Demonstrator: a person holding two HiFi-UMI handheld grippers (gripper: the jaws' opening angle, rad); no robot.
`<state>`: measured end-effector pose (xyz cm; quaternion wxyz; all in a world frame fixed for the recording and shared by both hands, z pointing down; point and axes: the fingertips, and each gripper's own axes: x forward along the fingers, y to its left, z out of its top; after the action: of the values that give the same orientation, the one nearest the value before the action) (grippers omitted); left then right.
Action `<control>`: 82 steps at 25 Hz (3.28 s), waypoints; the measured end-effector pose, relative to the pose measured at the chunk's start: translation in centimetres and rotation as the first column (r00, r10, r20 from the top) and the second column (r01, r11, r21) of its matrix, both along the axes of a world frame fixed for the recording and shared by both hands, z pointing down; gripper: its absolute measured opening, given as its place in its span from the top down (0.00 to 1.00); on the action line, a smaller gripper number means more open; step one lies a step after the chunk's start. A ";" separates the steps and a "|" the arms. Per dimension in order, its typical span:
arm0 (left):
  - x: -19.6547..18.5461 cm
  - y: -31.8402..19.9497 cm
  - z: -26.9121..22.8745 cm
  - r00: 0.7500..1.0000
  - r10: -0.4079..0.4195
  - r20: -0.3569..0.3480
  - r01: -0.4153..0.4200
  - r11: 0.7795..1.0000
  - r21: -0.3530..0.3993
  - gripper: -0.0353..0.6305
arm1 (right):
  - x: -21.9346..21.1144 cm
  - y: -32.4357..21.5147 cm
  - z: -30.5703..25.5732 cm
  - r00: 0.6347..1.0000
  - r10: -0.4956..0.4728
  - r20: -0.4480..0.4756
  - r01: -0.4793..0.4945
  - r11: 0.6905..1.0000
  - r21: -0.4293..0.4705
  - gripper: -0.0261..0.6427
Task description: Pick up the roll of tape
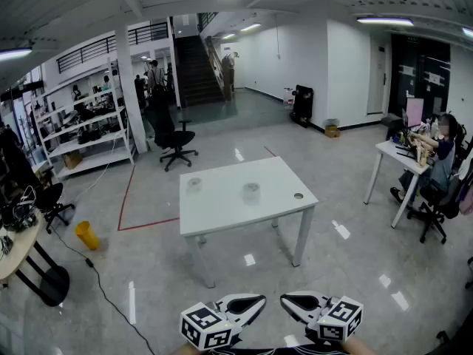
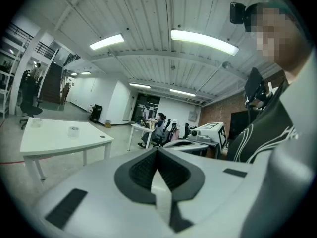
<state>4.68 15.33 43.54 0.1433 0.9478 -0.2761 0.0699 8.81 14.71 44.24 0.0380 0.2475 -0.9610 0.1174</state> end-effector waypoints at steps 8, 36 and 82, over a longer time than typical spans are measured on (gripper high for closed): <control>1.9 0.8 -0.1 1.000 0.012 0.007 -0.012 1.000 0.003 0.94 | 1.6 1.0 -0.1 1.000 -0.012 -0.009 0.012 1.000 0.029 0.94; 0.0 -11.2 3.5 1.000 0.018 -0.015 -0.020 0.995 -0.101 0.94 | 0.6 -10.6 2.8 1.000 0.013 -0.004 -0.013 0.998 -0.063 0.94; -7.5 -38.0 6.3 0.991 -0.132 0.007 0.131 0.964 -0.231 0.94 | -5.8 -38.4 6.8 0.984 -0.117 -0.135 0.092 0.980 -0.179 0.94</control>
<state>-2.84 -22.64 49.85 0.2578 0.9046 -0.3278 0.0879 3.02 -23.69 51.04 0.1350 0.2000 -0.9537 0.1795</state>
